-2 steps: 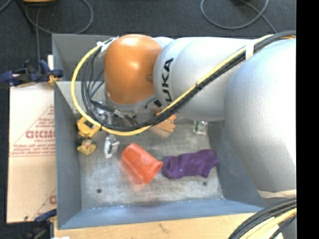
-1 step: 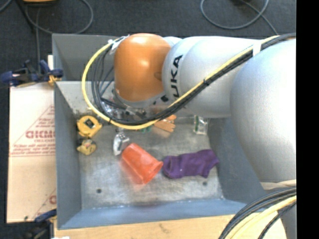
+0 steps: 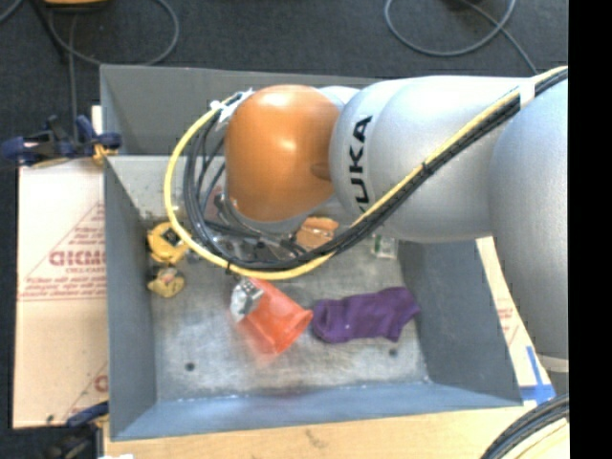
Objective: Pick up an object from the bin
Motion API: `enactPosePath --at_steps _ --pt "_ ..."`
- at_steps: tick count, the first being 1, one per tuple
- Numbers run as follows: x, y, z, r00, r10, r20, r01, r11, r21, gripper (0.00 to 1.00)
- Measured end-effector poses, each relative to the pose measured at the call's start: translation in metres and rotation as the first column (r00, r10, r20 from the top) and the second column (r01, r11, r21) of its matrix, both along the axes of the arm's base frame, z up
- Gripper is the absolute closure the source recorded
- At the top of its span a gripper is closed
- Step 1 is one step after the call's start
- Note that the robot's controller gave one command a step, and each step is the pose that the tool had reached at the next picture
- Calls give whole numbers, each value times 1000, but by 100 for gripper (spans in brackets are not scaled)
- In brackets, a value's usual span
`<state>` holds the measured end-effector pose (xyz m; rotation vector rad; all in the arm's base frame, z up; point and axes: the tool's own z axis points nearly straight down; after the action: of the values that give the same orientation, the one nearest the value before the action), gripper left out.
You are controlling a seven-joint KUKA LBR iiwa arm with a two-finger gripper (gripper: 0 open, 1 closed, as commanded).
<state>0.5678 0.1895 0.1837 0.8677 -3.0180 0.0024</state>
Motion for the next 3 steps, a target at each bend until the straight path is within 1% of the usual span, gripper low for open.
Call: enactPosePath --at_steps 1,2,3 --pt "5 -43 -4 992 128 6 -128 992 5 0" --pt "4 -70 -11 980 201 3 -201 980 -2 0" --pt "20 -75 -41 949 314 25 -314 949 1 100"
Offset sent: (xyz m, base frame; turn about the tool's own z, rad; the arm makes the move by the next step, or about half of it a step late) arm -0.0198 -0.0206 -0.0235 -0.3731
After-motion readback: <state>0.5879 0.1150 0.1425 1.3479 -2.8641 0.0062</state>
